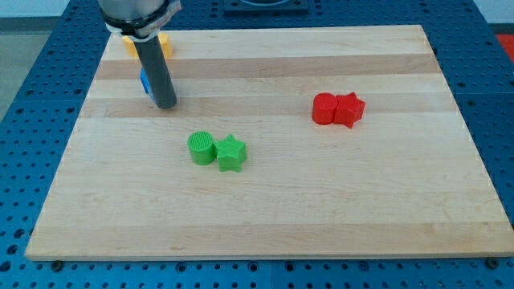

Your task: Slide green circle slightly up

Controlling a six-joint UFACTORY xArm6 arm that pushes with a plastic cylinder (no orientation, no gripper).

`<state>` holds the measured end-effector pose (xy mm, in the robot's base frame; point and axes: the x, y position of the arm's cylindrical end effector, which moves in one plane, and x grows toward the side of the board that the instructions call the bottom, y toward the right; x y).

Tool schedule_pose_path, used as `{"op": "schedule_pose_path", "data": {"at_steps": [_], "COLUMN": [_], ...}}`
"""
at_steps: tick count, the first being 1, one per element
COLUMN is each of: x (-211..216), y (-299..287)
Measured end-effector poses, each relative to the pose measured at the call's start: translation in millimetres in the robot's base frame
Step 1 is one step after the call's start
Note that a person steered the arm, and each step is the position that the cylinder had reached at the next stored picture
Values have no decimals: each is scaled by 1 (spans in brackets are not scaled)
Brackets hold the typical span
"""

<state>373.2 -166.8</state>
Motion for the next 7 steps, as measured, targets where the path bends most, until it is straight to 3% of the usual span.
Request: {"op": "schedule_pose_path", "data": {"at_steps": [2, 4, 7], "x": [-30, -33, 106], "y": [-23, -33, -21]}}
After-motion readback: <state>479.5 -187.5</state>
